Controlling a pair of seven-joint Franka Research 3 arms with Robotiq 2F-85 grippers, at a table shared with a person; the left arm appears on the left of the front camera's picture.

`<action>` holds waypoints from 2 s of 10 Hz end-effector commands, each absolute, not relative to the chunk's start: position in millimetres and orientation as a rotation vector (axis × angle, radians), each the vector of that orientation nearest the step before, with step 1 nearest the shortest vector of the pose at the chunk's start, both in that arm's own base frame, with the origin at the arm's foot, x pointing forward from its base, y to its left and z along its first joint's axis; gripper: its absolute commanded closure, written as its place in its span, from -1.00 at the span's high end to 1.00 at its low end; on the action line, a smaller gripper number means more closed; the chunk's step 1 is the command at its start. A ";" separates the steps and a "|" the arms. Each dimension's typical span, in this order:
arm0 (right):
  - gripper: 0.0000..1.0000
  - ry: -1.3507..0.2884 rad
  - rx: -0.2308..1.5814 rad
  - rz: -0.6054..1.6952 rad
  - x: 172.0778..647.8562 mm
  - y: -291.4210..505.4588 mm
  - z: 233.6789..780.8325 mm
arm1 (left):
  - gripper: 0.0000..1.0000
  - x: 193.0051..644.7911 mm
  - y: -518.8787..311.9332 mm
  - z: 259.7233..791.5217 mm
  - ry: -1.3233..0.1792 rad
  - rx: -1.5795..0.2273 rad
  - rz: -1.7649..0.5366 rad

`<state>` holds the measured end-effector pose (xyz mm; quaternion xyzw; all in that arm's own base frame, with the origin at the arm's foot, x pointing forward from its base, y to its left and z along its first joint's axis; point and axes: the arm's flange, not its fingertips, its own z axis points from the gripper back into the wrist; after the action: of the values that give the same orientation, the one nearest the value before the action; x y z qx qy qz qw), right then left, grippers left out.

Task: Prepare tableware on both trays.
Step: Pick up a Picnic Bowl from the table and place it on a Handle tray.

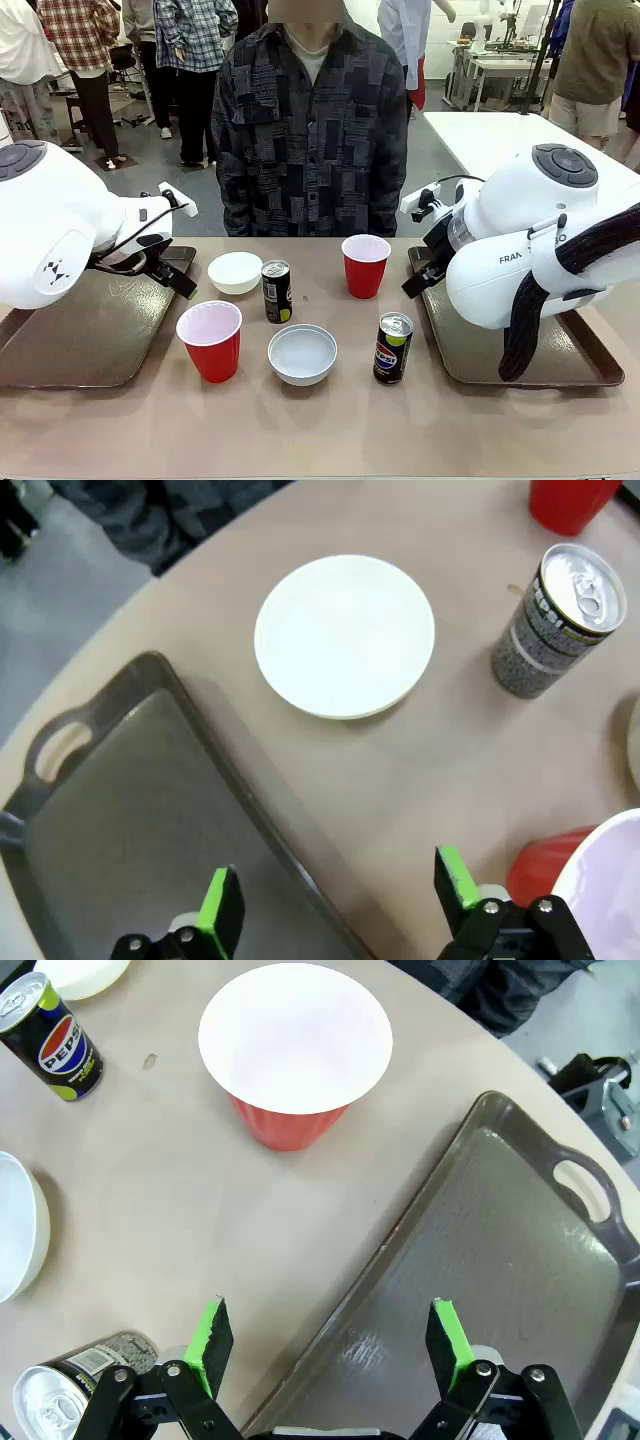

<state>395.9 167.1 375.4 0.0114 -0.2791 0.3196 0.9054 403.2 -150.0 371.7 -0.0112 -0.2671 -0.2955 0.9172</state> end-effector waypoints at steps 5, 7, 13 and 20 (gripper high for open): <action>1.00 -0.577 0.024 0.660 395.9 167.1 375.4 | 1.00 403.1 -150.1 371.6 -0.550 -0.023 -0.608; 1.00 -0.577 0.024 0.660 395.9 167.1 375.4 | 1.00 403.1 -150.1 371.6 -0.550 -0.023 -0.608; 1.00 -0.615 -0.027 0.693 372.1 168.8 404.5 | 1.00 375.9 -138.2 403.2 -0.594 -0.041 -0.648; 1.00 -0.423 -0.090 0.489 183.6 120.0 468.4 | 1.00 236.3 -79.7 454.8 -0.376 -0.002 -0.727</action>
<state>261.3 156.5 527.8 -0.0442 -0.2161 0.2618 0.9396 300.5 -104.7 510.2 -0.0062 -0.1737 -0.3484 0.9211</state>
